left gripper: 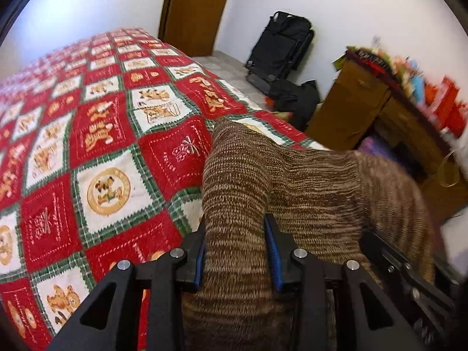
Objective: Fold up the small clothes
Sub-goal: 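Hold the folded sweater bundle with both grippers and lift it off the quilt, then carry the bundle with both grippers and lower it onto the quilt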
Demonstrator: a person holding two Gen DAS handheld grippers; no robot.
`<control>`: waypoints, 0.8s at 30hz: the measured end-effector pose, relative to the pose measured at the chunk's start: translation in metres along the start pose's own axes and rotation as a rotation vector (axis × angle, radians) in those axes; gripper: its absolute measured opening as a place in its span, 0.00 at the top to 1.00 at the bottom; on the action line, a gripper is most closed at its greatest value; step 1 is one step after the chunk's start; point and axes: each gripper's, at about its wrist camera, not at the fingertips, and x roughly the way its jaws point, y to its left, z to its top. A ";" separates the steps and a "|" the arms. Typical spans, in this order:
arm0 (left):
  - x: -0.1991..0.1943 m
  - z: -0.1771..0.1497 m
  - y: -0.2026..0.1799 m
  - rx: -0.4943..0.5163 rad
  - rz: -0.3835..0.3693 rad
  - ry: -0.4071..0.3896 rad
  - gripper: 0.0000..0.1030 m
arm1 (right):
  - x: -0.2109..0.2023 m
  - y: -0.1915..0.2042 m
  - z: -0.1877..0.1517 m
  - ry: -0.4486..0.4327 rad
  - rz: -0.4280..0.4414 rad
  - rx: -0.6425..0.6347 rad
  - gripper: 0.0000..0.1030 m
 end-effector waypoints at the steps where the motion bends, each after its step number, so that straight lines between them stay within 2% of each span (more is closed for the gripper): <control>1: -0.008 -0.001 0.004 -0.003 -0.018 -0.004 0.64 | -0.004 -0.004 -0.001 -0.010 0.021 0.020 0.65; 3: -0.027 -0.007 0.013 -0.002 -0.023 -0.030 0.64 | -0.019 -0.018 -0.008 -0.045 0.081 0.080 0.54; 4: -0.037 -0.012 0.016 0.006 -0.032 -0.046 0.64 | -0.027 -0.024 -0.012 -0.061 0.093 0.096 0.46; 5: -0.046 -0.018 0.019 0.012 -0.048 -0.059 0.64 | -0.037 -0.029 -0.017 -0.074 0.101 0.102 0.42; 9: -0.055 -0.049 0.031 -0.029 -0.136 -0.036 0.64 | -0.069 -0.042 -0.042 -0.073 0.147 0.116 0.42; 12: -0.050 -0.062 0.032 -0.045 -0.128 -0.032 0.61 | -0.074 -0.034 -0.060 -0.052 0.160 0.105 0.41; 15: -0.059 -0.068 0.034 -0.060 -0.152 -0.037 0.61 | -0.074 -0.014 -0.066 -0.053 0.107 0.025 0.41; 17: -0.068 -0.074 0.037 -0.067 -0.163 -0.049 0.61 | -0.075 -0.006 -0.068 -0.035 0.123 -0.008 0.41; 19: -0.068 -0.082 0.043 -0.091 -0.191 -0.034 0.60 | -0.074 0.003 -0.075 -0.008 0.127 -0.029 0.41; 21: -0.061 -0.088 0.045 -0.103 -0.201 -0.003 0.59 | -0.074 0.015 -0.085 0.005 0.077 -0.090 0.41; 24: -0.057 -0.091 0.047 -0.139 -0.220 -0.007 0.59 | -0.073 0.027 -0.095 0.020 0.021 -0.147 0.57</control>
